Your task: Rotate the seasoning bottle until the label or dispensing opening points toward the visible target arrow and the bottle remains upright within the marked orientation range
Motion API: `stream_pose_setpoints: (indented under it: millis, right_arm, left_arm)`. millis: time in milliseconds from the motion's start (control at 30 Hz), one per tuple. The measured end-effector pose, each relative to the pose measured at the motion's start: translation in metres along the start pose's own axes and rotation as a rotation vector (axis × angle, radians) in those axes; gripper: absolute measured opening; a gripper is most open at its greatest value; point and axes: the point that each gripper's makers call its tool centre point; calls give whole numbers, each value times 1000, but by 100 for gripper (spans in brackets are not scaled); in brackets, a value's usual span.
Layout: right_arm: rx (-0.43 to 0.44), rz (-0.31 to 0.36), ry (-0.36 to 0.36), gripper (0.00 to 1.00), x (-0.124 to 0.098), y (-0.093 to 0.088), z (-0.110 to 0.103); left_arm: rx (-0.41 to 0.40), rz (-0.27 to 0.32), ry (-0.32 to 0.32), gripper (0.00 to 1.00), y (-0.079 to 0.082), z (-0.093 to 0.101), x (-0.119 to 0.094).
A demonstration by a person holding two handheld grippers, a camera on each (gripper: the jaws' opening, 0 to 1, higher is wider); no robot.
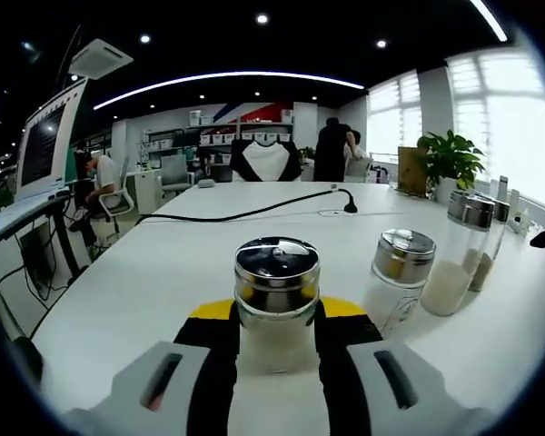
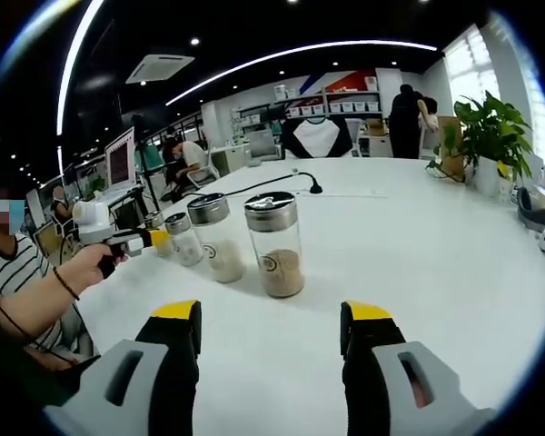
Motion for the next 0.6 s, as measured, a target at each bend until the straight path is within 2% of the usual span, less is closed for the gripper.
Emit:
stream_pose_setpoints:
  millis: [300, 600]
  right_arm:
    - [2, -3, 8, 62, 1, -2, -1]
    - [7, -6, 17, 62, 2, -4, -5]
  left_arm:
    - [6, 8, -37, 34, 1, -1, -1]
    - [35, 8, -146, 34, 1, 0, -2]
Point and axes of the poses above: the point that each gripper's makers call its tool centre point, and the gripper's own axes: x roughly forward along the fingers, z roughly to its right, y roughly out of its top, and after that the axes turned 13 degrees about -y, right-handed
